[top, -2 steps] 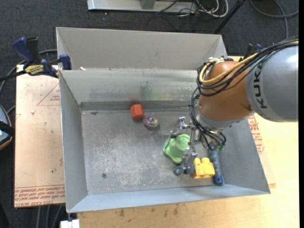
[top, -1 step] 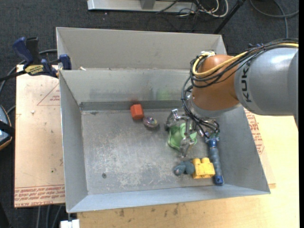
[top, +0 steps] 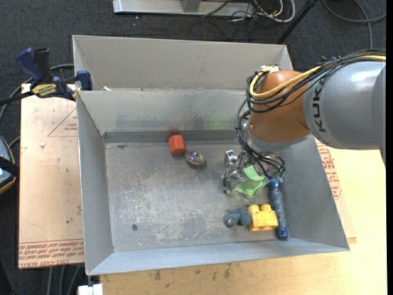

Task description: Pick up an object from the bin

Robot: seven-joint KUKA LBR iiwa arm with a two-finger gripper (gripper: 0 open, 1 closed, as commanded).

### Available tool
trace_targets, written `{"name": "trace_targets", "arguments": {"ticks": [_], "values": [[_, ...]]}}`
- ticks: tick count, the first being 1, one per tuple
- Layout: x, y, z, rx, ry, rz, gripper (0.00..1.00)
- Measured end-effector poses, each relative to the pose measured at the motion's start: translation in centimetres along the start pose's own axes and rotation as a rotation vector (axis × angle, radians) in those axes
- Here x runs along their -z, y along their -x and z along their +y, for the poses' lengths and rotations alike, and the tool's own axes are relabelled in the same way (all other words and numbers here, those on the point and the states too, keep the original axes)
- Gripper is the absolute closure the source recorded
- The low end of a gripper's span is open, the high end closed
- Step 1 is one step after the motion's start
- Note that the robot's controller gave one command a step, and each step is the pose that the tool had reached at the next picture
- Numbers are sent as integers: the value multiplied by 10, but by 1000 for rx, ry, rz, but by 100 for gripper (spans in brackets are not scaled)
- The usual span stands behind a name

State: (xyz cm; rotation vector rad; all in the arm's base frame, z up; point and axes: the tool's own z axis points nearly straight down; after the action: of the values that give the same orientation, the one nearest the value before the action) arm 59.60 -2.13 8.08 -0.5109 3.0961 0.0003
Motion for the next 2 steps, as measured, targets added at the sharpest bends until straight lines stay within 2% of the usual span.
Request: {"name": "trace_targets", "arguments": {"ticks": [1,2], "values": [[107,18,-12,78,-4,-9,100],[101,16,-11,77,1,0,0]]}}
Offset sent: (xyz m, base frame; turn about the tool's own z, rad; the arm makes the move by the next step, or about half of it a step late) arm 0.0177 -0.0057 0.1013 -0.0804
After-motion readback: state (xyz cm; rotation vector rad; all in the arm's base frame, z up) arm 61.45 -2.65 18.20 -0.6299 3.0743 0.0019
